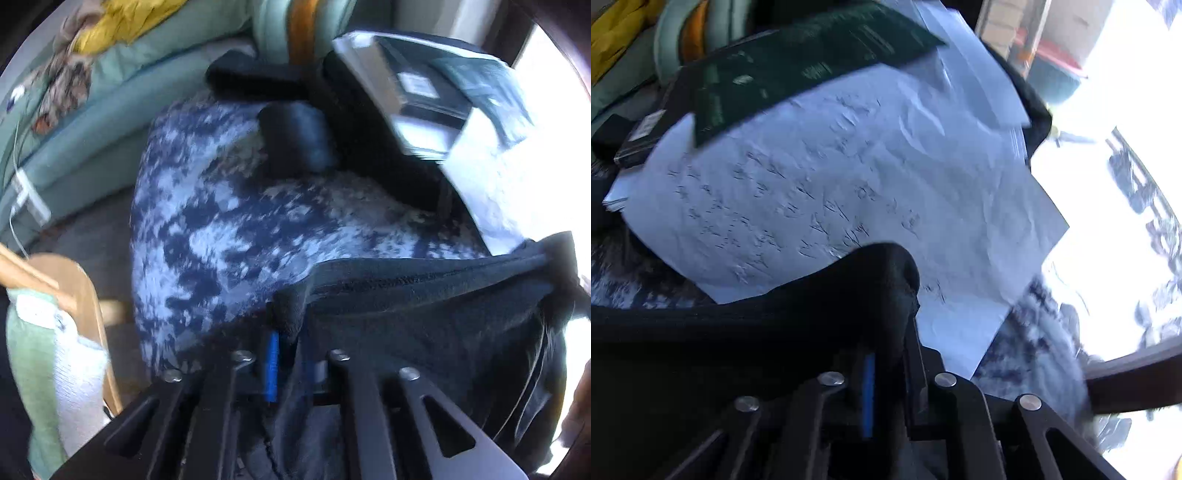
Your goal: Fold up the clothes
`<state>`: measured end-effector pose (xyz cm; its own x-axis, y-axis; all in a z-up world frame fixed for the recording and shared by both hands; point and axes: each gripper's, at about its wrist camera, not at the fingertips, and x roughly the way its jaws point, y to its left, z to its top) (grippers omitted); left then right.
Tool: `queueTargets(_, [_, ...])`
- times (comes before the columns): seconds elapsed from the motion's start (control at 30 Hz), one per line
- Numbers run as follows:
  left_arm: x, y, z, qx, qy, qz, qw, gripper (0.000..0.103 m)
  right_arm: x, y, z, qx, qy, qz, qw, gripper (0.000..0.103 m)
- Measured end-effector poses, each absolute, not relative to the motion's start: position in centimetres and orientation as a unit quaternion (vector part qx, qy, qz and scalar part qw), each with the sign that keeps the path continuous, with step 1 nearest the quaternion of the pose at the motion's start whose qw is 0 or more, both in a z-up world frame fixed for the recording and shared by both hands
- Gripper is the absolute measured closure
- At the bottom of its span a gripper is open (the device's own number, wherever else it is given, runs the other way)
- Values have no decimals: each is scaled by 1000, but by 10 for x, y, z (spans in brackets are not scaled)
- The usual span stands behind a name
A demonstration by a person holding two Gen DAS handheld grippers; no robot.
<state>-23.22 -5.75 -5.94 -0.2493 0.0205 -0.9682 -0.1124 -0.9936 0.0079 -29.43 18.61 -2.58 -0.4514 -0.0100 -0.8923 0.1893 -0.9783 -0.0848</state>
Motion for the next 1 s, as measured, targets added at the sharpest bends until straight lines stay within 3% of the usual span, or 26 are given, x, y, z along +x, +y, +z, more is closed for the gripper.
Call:
queueTargets(0.03, [-234, -61, -62, -618, 31, 784, 36, 76, -293, 187, -28, 524, 90, -846, 53, 66])
queueTargets(0.1, [-232, -70, -61, -622, 13, 782, 32, 69, -286, 191, -23, 506, 115, -854, 35, 51])
queueTargets(0.3, [-177, -97, -31, -651, -46, 753, 86, 47, -247, 228, 17, 500, 108, -857, 58, 49])
queueTargets(0.37, [-146, -98, -25, -667, -48, 734, 123, 44, -219, 242, 29, 518, 101, -845, 84, 49])
queueTargets(0.67, [24, -84, -8, -650, -41, 726, 219, 44, -28, 320, 48, 556, 31, -815, 163, 49])
queueTargets(0.9, [136, -63, -29, -624, -76, 734, 257, 43, 56, 397, 10, 581, -29, -800, 144, 49])
queueTargets(1.0, [182, -45, -42, -597, -31, 759, 258, 43, 77, 421, -14, 591, -47, -795, 130, 49])
